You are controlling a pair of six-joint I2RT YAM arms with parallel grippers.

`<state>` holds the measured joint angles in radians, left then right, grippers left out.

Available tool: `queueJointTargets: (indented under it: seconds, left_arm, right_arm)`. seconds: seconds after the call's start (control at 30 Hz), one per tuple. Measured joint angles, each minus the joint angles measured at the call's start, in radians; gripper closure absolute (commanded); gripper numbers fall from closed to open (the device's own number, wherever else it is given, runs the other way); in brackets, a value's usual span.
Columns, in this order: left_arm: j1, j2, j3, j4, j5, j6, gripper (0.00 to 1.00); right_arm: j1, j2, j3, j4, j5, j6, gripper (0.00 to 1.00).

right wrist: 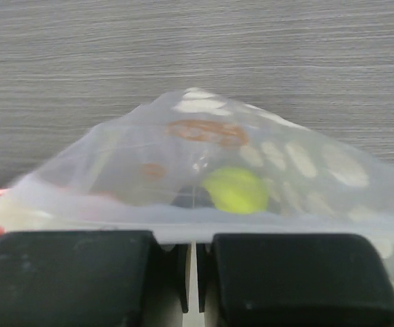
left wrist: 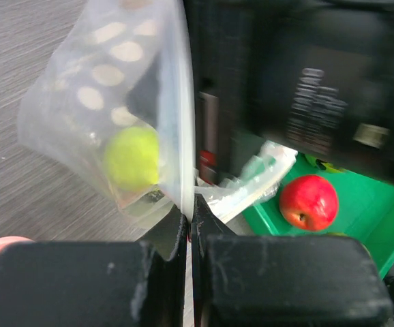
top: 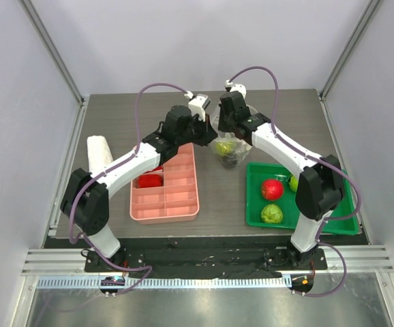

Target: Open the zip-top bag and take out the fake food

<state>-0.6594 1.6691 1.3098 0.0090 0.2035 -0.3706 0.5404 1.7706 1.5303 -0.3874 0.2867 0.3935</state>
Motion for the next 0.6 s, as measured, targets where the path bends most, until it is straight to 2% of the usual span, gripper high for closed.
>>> queueJointTargets:
  seconds: [0.03,0.1,0.2,0.3,0.43,0.6]
  left_arm:
    - [-0.002,0.000,0.000,0.000,0.000,0.000,1.00]
    - [-0.005,0.000,-0.001,0.000,0.001,-0.005,1.00]
    - [-0.006,0.000,-0.006,0.000,0.002,-0.011,1.00]
    - [-0.006,0.000,-0.010,0.000,0.001,-0.012,1.00]
    - [-0.006,0.001,-0.011,-0.003,-0.003,-0.012,1.00]
    - [-0.006,0.010,-0.011,-0.003,-0.010,-0.014,1.00]
  right_arm:
    - [-0.003,0.013,0.003,0.005,0.003,-0.004,0.86]
    - [-0.007,0.032,0.003,0.011,0.008,-0.015,0.86]
    - [-0.015,0.059,-0.002,0.023,0.013,-0.035,0.77]
    - [-0.019,0.072,-0.025,0.024,0.008,-0.040,0.59]
    - [-0.020,0.074,-0.050,-0.005,-0.008,-0.035,0.44]
    - [-0.020,0.074,-0.074,-0.018,-0.015,-0.026,0.31]
